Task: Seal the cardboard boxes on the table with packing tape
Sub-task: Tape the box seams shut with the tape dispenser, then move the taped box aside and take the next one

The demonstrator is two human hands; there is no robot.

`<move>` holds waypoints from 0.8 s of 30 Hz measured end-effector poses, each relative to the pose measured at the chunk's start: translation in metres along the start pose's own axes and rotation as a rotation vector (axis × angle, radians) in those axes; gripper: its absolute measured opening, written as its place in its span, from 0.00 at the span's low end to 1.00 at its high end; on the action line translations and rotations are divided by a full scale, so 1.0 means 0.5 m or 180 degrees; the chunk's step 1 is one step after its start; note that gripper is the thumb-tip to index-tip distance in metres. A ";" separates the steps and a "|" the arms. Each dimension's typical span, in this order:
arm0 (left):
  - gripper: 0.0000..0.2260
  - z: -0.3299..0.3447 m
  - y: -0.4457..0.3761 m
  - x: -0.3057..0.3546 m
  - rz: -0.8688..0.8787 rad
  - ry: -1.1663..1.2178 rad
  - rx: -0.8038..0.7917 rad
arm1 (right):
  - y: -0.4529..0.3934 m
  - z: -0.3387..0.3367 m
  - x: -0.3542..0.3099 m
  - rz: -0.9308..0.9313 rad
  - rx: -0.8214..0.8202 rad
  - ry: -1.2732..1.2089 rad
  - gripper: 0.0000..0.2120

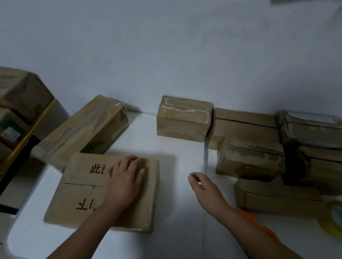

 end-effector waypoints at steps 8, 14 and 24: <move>0.18 0.015 -0.194 0.083 0.0006 0.0616 -0.0230 | -0.135 -0.139 -0.007 0.0122 0.0483 0.0047 0.20; 0.21 0.082 -0.351 0.052 -0.1113 0.1834 -0.0624 | -0.299 -0.197 -0.035 0.0230 0.0976 -0.0178 0.25; 0.21 0.152 -0.455 0.006 -0.1614 0.2340 -0.0429 | -0.400 -0.169 -0.004 0.0594 0.0960 -0.0699 0.20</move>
Point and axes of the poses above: each hand's wrist, its own y-axis away from the middle knuckle, its own z-axis out of the palm, x = y × z, the point moved 8 cm from there along -y, towards the middle knuckle, and after that the axes turned 2 degrees about -y, right-handed, at the moved point
